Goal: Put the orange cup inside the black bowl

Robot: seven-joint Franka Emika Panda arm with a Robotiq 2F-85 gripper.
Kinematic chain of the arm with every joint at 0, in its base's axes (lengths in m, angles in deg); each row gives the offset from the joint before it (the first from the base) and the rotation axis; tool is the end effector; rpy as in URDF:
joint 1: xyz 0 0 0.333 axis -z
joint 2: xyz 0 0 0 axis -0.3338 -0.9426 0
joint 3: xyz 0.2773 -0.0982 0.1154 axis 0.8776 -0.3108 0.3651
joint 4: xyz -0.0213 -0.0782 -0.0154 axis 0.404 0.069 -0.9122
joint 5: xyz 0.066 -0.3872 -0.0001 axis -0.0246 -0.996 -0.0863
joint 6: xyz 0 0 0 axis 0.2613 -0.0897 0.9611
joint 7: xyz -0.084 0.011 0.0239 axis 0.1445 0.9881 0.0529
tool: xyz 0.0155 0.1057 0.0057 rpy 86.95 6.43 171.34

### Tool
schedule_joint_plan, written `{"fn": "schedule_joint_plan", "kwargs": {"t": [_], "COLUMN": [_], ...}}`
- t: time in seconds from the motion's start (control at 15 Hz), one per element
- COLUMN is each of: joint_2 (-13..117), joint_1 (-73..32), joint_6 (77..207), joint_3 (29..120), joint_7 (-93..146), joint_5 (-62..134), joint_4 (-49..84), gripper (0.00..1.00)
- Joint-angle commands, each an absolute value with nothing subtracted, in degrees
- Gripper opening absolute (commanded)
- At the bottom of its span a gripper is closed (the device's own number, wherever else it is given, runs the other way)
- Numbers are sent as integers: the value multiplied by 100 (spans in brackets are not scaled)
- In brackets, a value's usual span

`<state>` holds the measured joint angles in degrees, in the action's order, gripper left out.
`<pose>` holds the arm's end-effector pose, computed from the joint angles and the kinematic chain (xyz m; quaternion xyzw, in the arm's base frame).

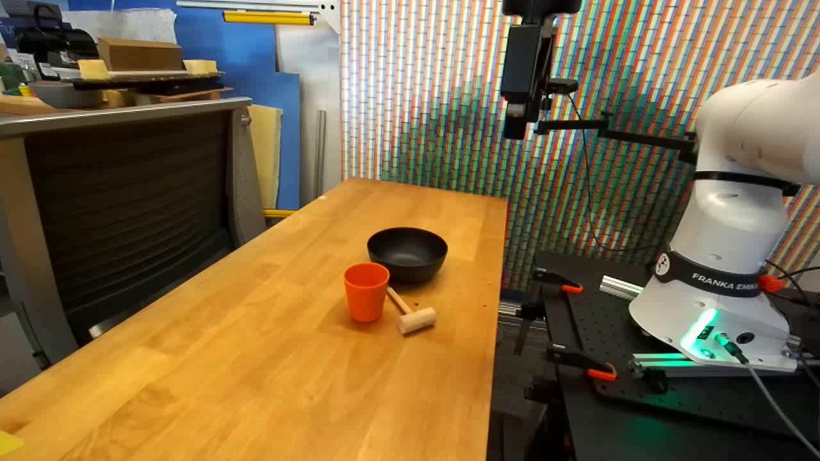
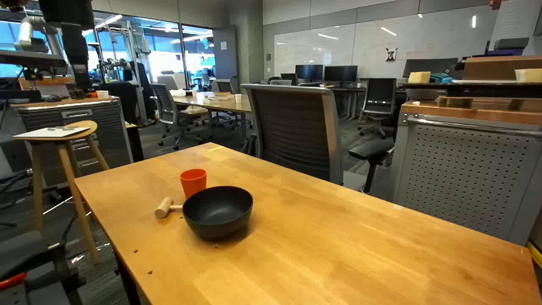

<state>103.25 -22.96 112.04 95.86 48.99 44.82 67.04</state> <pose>0.3375 0.1447 0.4809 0.9943 -0.0949 -0.0160 0.0461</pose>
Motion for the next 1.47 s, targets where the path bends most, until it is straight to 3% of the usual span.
{"fn": "schedule_joint_plan", "kwargs": {"t": [0.0, 0.27, 0.87, 1.4], "joint_2": [10312, 10177, 7618, 5942], "joint_1": [-2370, -2262, -1871, -2185], "joint_6": [11202, 11442, 14498, 14704], "joint_3": [9523, 9573, 9555, 8645], "joint_7": [4933, 5123, 6427, 7043], "joint_5": [4443, 4407, 3641, 2865], "joint_4": [6677, 6657, 6396, 5545], "gripper": [100, 100, 100, 100]}}
